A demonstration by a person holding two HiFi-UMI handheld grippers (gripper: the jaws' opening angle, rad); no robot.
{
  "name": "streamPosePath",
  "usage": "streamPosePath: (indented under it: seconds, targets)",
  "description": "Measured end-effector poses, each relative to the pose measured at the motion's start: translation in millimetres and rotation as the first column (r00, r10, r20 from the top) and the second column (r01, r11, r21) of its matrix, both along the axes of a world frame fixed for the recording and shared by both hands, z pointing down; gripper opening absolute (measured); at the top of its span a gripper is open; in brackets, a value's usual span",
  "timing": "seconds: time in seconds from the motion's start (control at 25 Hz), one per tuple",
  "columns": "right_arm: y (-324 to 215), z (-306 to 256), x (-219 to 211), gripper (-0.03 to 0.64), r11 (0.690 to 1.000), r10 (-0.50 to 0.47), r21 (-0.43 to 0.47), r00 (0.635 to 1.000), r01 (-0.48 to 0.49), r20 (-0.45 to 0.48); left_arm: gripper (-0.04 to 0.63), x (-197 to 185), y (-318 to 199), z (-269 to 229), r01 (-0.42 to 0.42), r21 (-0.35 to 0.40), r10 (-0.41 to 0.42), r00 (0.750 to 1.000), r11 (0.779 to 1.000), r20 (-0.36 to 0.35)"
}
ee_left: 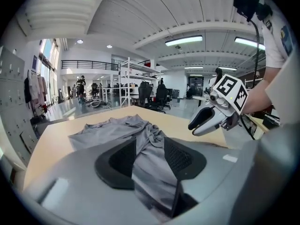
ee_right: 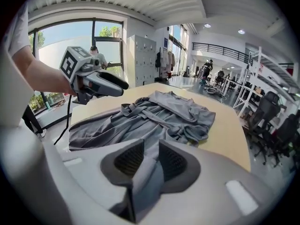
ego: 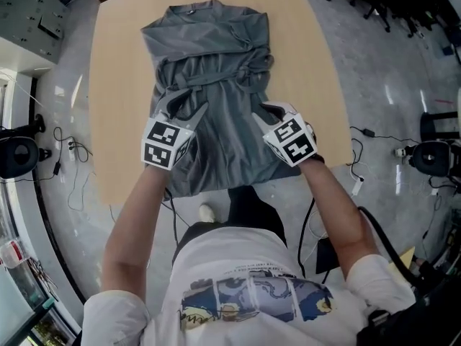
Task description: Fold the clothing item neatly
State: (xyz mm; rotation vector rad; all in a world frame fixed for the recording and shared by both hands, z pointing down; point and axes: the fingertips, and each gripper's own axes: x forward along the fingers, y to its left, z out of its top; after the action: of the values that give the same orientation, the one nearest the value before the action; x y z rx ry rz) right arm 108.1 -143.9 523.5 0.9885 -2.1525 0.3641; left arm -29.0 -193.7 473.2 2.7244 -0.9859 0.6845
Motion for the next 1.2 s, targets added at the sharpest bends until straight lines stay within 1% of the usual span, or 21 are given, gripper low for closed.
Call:
streamPosePath:
  seconds: [0.24, 0.36, 0.56, 0.72, 0.88, 0.96, 1.04, 1.2]
  targets:
    - [67, -5, -20, 0.087, 0.997, 0.073, 0.016, 0.997, -0.073, -0.018, 0.196, -69, 86, 5, -0.011, -0.005, 0.011, 1.000, 1.000, 0.000]
    - [108, -2, -29, 0.087, 0.994, 0.106, 0.008, 0.994, -0.106, -0.023, 0.196, -96, 129, 16, -0.021, -0.026, 0.022, 1.000, 0.999, 0.007]
    - [167, 8, -31, 0.087, 0.991, 0.131, -0.018, 0.990, -0.132, -0.052, 0.196, -120, 192, 45, -0.033, -0.074, 0.035, 0.999, 0.997, 0.031]
    - [205, 31, -14, 0.087, 0.984, 0.155, -0.070, 0.984, -0.161, -0.088, 0.196, -133, 231, 75, -0.010, -0.113, 0.017, 0.998, 0.994, 0.067]
    - [231, 51, 16, 0.087, 0.978, 0.178, -0.092, 0.976, -0.189, -0.122, 0.196, -150, 257, 101, 0.068, -0.163, -0.054, 0.995, 0.984, 0.088]
    - [238, 64, 31, 0.087, 0.976, 0.179, -0.102, 0.973, -0.194, -0.144, 0.196, -160, 267, 112, 0.124, -0.179, -0.104, 0.988, 0.976, 0.114]
    - [246, 78, 47, 0.087, 0.970, 0.189, -0.128, 0.970, -0.209, -0.152, 0.196, -174, 277, 124, 0.197, -0.198, -0.170, 0.975, 0.960, 0.146]
    - [257, 102, 80, 0.087, 0.957, 0.211, -0.167, 0.964, -0.238, -0.162, 0.199, -193, 290, 146, 0.326, -0.239, -0.284, 0.939, 0.915, 0.193]
